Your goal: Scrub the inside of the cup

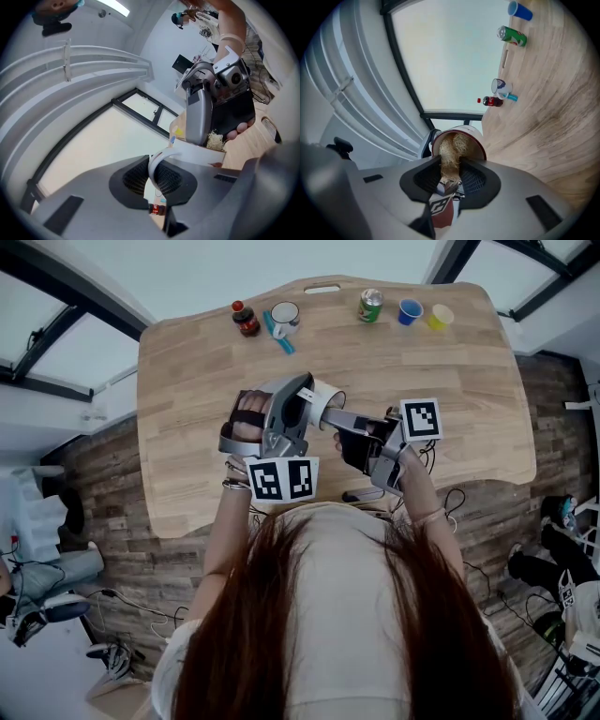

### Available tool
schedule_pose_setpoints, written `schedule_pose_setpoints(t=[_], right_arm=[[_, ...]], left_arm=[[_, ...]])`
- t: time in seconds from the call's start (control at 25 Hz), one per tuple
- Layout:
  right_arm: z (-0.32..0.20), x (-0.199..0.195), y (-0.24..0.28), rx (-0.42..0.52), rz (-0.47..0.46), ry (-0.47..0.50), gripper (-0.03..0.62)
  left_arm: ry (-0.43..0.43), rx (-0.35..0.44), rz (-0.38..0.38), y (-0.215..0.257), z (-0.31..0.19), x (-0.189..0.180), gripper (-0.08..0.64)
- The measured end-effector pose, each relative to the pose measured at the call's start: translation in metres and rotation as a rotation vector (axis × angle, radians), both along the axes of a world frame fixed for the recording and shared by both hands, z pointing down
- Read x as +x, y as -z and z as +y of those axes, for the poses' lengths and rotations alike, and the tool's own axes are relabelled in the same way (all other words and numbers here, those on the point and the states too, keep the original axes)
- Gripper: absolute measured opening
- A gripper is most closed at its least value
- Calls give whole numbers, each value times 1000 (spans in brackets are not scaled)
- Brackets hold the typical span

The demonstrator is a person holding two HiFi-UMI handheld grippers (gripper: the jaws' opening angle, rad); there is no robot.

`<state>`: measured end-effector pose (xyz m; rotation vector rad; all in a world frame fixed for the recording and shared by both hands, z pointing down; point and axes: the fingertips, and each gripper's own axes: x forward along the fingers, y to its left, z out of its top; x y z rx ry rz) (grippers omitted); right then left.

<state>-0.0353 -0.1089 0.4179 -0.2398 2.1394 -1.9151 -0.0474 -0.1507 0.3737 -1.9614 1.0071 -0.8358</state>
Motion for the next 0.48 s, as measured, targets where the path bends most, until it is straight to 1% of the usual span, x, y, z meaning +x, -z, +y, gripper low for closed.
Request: schedule_pose_setpoints(t=[0.12,0.32,0.4,0.48], right_arm=[[0,0,3,-45,-70,-16,121],[-1,0,7,-86,-145,-28,120],[-2,1,9,-90,-160,-31,120],[-1,1,9,-78,-148,-28,120]], left_arm=[[0,8,0,2,1,-1,23],[4,31,9,7,2,-2,23],[6,42,12,8,2,-2,23],[3,38,14,8,1,-2,23]])
